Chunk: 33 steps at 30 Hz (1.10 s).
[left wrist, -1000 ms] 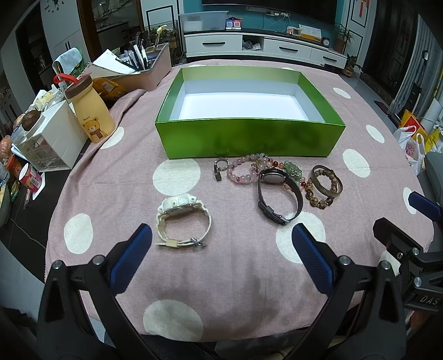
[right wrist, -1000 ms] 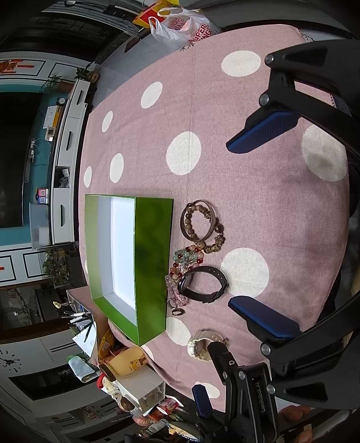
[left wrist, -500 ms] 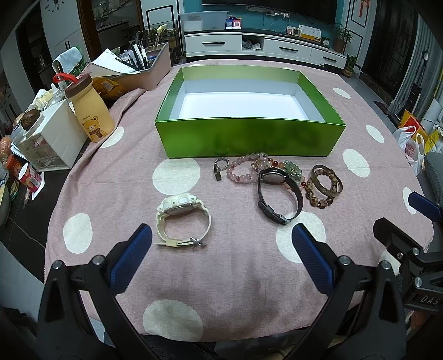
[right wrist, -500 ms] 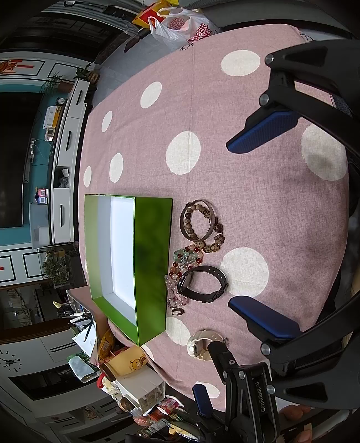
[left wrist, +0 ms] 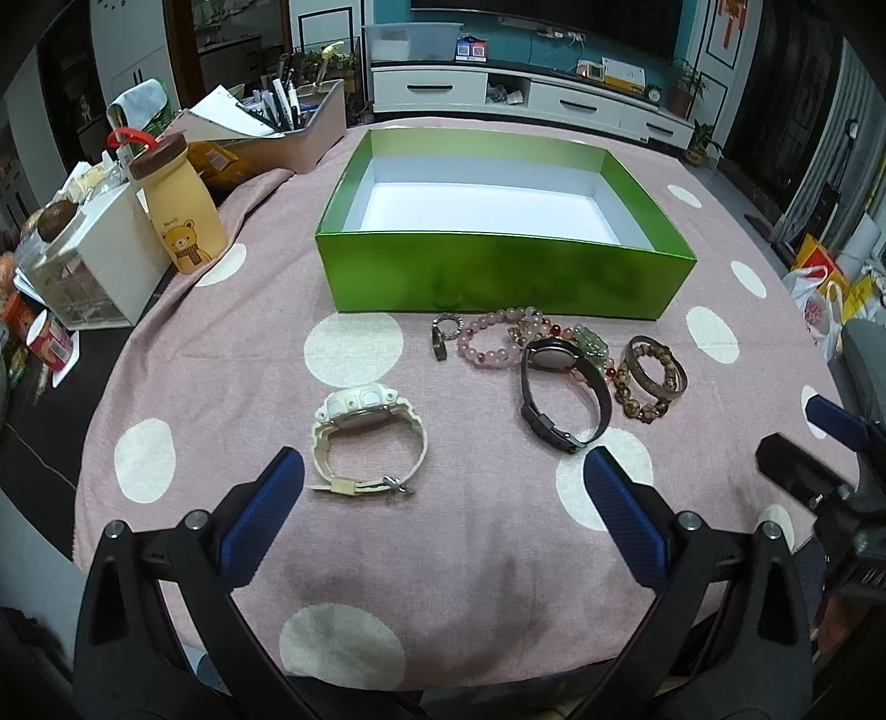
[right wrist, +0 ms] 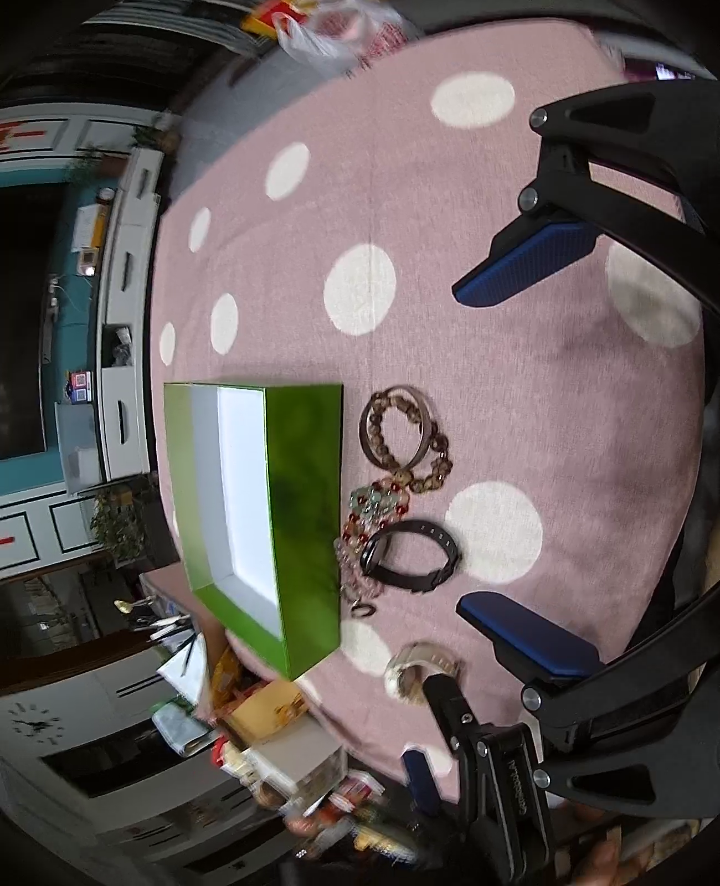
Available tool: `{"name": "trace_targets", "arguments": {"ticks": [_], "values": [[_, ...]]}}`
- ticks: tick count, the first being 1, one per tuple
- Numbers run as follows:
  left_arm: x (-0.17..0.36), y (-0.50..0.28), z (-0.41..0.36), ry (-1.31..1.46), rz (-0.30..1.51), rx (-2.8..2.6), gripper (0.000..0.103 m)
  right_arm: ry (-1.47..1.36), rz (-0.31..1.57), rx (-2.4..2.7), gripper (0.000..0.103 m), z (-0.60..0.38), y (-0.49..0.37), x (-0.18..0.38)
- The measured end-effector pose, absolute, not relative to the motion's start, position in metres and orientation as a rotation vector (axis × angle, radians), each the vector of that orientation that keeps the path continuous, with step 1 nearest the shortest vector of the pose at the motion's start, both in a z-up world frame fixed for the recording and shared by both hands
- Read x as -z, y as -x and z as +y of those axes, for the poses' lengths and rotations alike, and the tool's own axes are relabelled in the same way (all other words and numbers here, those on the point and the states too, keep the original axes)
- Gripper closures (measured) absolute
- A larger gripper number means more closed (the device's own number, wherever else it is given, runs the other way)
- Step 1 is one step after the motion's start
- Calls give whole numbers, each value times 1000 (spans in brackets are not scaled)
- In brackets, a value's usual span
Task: Organize jewelry
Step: 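Grasp the white watch with the left tool while the right tool grasps the silver bangle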
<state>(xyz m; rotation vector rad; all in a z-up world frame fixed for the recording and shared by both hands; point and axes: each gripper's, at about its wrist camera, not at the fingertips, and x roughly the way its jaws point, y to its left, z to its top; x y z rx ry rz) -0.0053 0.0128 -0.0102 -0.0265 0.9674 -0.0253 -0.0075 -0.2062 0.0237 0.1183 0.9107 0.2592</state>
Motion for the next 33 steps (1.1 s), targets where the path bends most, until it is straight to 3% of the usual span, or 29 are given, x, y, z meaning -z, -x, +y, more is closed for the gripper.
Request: {"name": "trace_targets", "arguments": {"ticks": [21, 26, 30, 33], "values": [[47, -7, 77, 181, 952, -63, 3, -221, 980, -394, 1, -204, -13, 21], [58, -17, 81, 175, 976, -78, 17, -221, 985, -385, 7, -203, -21, 24], [66, -24, 82, 167, 996, -72, 25, -203, 991, -376, 20, -205, -28, 28], [69, -29, 79, 158, 1009, -59, 38, -175, 984, -384, 30, -203, -35, 30]]}}
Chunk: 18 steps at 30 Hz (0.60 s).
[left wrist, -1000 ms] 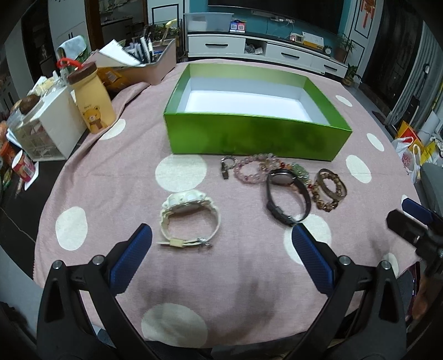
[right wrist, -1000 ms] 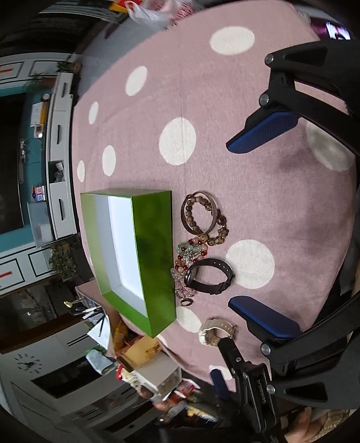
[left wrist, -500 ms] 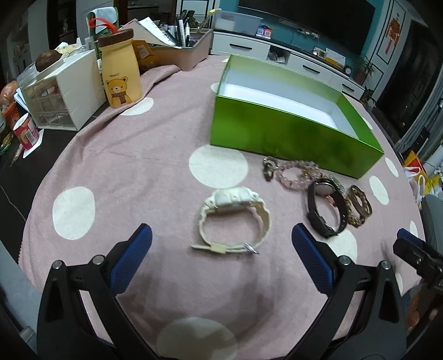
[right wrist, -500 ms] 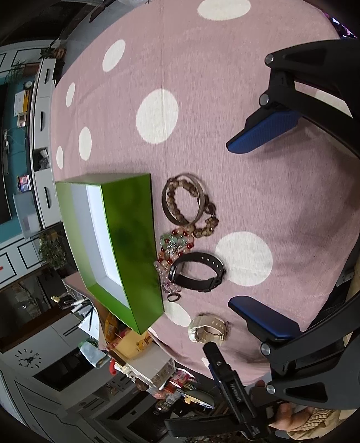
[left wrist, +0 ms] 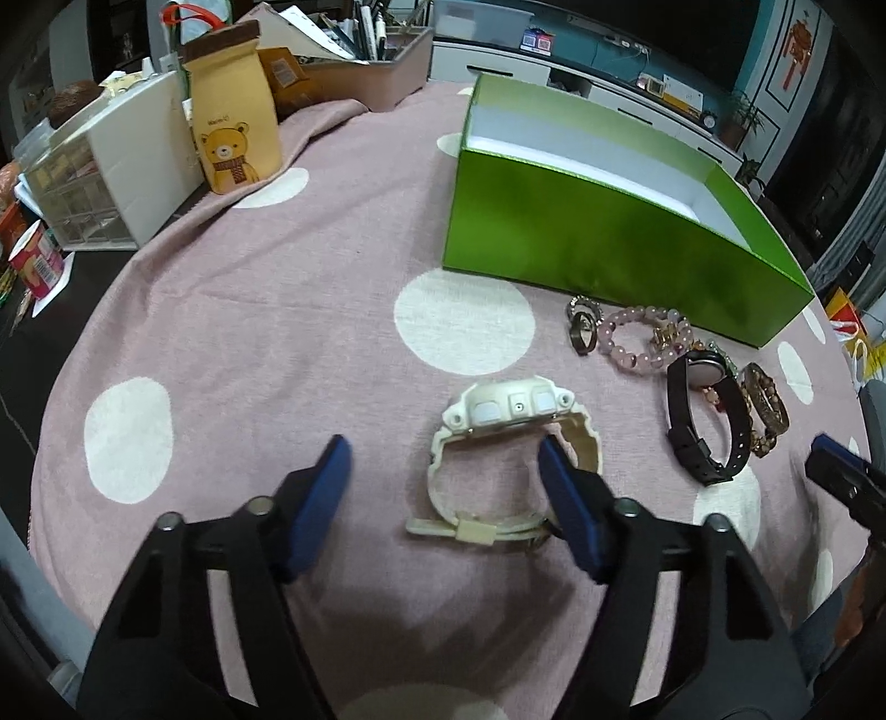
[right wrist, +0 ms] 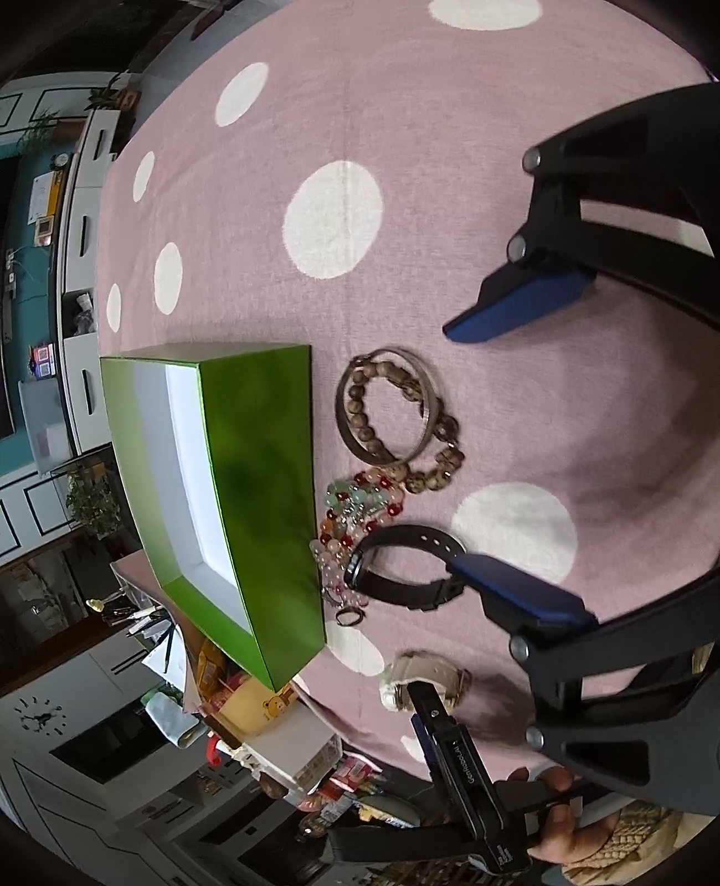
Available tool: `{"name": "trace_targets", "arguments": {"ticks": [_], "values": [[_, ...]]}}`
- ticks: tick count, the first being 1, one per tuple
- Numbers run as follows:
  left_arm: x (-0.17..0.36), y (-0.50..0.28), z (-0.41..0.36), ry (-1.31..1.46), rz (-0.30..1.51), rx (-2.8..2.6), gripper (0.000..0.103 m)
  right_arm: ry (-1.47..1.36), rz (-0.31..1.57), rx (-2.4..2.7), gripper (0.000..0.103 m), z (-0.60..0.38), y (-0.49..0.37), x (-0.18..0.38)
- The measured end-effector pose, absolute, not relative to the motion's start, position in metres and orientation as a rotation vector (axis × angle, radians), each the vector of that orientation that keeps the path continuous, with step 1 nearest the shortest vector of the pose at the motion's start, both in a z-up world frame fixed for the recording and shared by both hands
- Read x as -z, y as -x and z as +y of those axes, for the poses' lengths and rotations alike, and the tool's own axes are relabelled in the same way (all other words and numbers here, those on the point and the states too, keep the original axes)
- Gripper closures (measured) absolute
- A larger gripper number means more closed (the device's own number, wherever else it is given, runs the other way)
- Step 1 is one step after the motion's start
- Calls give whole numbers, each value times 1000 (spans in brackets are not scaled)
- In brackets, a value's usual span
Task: Organize jewelry
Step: 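Grasp the white watch with the left tool while the right tool grasps the silver bangle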
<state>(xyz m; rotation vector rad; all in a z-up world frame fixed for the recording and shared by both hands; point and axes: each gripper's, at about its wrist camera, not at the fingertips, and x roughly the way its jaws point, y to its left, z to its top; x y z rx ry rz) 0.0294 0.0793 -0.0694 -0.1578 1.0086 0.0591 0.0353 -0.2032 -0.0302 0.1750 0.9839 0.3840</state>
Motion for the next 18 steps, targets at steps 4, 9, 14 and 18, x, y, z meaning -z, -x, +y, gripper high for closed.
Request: {"name": "trace_targets", "arguments": {"ticks": [4, 9, 14, 18], "values": [[73, -36, 76, 132, 1019, -51, 44, -102, 961, -426, 47, -196, -45, 32], [73, -39, 74, 121, 1017, -31, 53, -23, 967, -466, 59, -188, -59, 39], [72, -43, 71, 107, 1014, -12, 76, 88, 972, -514, 71, -176, -66, 43], [73, -44, 70, 103, 1012, -9, 76, 171, 979, -573, 88, -167, -69, 44]]}}
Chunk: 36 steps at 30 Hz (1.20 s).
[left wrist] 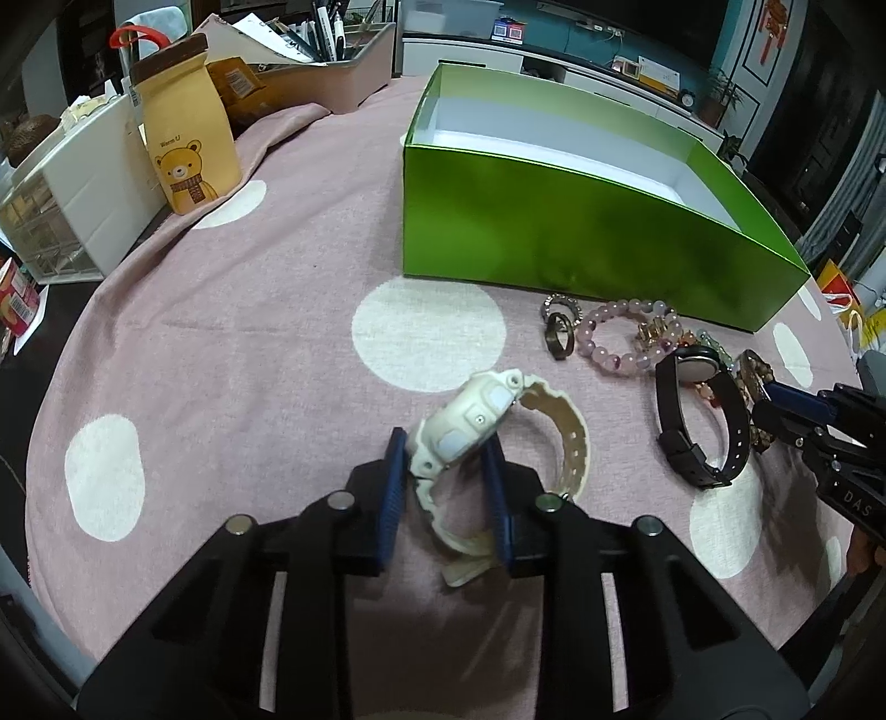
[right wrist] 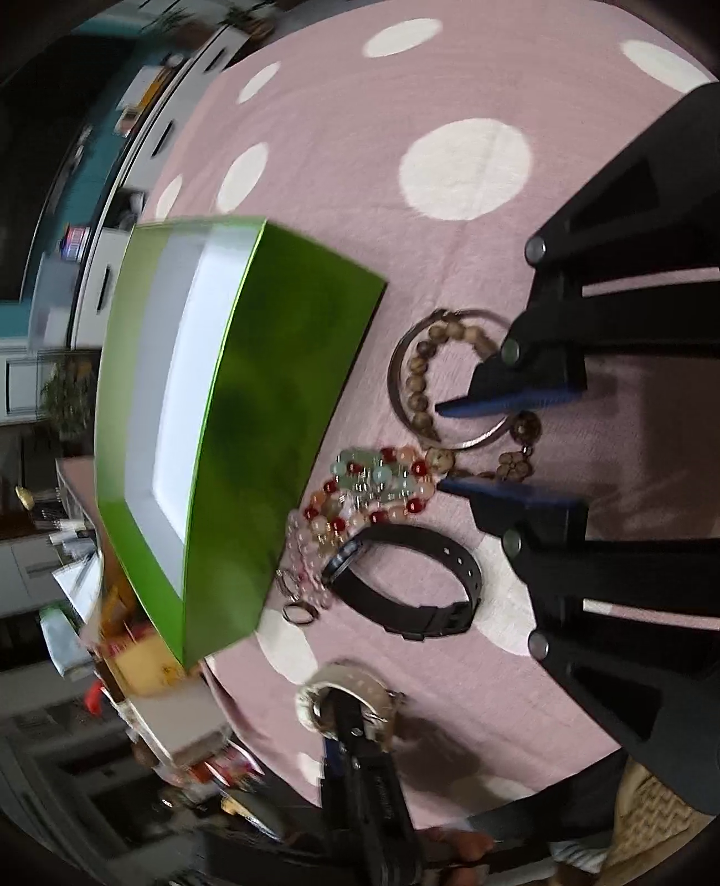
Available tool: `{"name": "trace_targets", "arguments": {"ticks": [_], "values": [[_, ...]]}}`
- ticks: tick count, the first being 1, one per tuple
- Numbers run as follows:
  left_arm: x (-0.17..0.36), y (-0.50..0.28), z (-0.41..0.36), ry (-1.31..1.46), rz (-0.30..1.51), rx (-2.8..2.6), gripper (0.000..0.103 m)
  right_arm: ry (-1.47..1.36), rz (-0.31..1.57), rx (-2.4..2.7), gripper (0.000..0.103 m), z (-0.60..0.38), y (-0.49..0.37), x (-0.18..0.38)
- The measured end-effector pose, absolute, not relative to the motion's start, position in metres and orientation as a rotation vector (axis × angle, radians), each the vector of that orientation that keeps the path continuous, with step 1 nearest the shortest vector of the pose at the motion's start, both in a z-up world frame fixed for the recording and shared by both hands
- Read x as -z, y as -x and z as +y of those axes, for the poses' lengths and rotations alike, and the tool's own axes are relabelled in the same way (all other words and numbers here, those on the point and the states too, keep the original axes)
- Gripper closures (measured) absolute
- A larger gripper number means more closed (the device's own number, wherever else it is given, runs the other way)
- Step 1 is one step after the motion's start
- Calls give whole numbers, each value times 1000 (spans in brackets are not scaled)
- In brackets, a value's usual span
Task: Organize jewelry
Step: 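Grasp the white watch with the left tool while the right tool grasps the silver bangle, then lift and carry the white watch and silver bangle over the green box with both tools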
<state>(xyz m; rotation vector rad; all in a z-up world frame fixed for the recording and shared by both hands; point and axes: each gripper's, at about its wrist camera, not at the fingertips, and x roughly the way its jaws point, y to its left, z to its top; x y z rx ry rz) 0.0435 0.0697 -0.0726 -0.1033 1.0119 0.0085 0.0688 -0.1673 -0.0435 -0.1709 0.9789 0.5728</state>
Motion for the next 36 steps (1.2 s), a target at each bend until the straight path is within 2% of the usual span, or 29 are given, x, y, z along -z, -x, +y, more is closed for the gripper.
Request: {"name": "trace_targets", "arguments": {"ticks": [3, 5, 15, 36], "values": [[73, -43, 70, 106, 1007, -5, 78, 196, 986, -579, 98, -167, -71, 45], [73, -43, 71, 115, 1005, -3, 81, 169, 980, -583, 99, -170, -71, 43], [61, -34, 67, 144, 977, 31, 83, -24, 890, -553, 99, -202, -60, 15], [-5, -60, 59, 104, 806, 39, 83, 2, 732, -557, 99, -195, -69, -33]]}}
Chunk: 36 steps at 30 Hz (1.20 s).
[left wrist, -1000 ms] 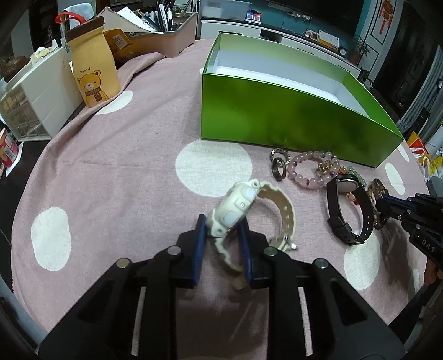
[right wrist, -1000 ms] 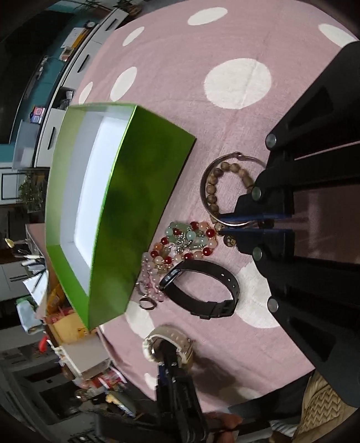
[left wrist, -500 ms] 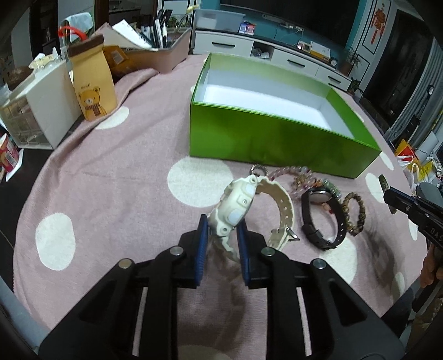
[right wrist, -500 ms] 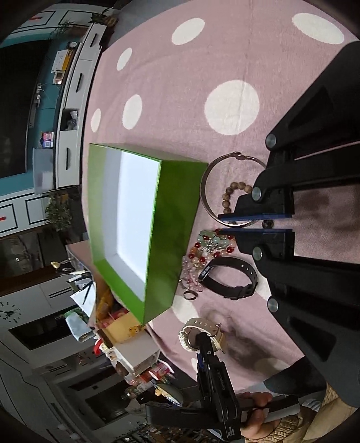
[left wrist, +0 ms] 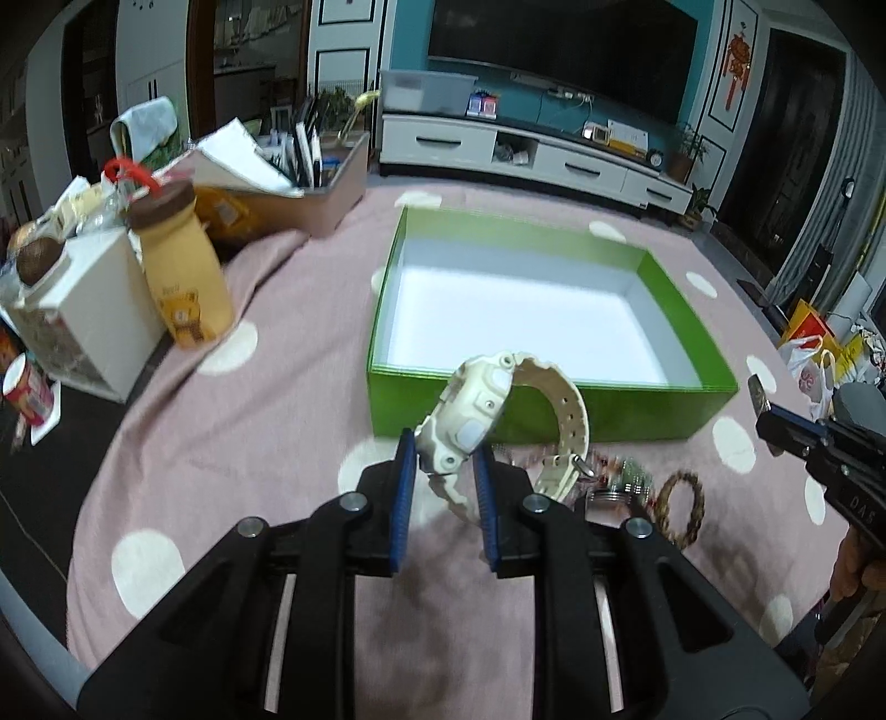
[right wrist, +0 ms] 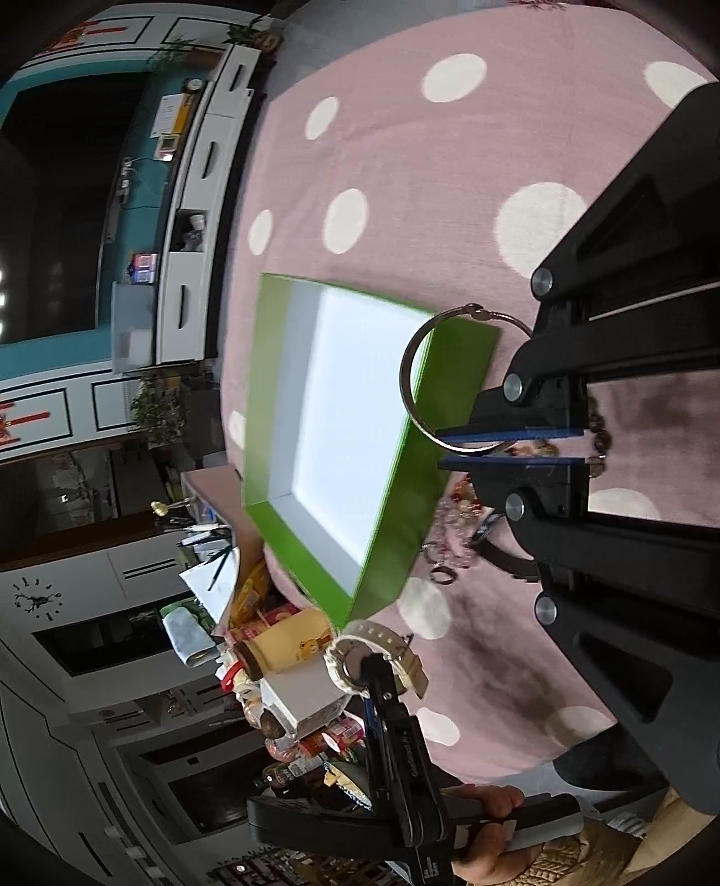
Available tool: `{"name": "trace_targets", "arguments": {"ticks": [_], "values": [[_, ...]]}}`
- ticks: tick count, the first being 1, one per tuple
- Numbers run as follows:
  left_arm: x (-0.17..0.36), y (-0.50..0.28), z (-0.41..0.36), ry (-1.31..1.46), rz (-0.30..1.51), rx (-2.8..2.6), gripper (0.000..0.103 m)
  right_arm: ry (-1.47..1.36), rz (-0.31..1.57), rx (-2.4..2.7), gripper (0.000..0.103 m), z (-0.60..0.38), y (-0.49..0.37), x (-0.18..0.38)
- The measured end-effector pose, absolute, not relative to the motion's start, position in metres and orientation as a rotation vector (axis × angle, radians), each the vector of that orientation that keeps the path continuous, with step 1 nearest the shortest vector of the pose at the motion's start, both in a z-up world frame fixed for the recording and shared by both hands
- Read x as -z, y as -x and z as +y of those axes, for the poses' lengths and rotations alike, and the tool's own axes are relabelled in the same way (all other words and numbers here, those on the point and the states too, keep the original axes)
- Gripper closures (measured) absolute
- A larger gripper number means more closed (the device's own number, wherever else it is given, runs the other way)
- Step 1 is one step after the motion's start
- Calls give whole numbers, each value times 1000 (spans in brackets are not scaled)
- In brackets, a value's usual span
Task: Organize jewelry
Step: 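Lift and carry the white watch and silver bangle over the green box with both tools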
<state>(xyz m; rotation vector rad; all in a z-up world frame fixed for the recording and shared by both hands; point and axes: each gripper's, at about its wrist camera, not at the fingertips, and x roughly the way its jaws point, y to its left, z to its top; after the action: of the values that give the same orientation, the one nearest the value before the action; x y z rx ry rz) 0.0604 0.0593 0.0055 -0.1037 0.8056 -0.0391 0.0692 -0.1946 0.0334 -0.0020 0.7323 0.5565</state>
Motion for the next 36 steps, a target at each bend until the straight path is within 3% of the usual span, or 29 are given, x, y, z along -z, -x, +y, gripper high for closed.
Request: {"name": "trace_targets", "arguments": {"ticks": [13, 36], "values": [[-35, -125, 41, 67, 750, 2, 83, 21, 615, -530, 99, -161, -112, -54], [-13, -197, 25, 37, 832, -62, 83, 75, 732, -464, 99, -135, -167, -18]]}}
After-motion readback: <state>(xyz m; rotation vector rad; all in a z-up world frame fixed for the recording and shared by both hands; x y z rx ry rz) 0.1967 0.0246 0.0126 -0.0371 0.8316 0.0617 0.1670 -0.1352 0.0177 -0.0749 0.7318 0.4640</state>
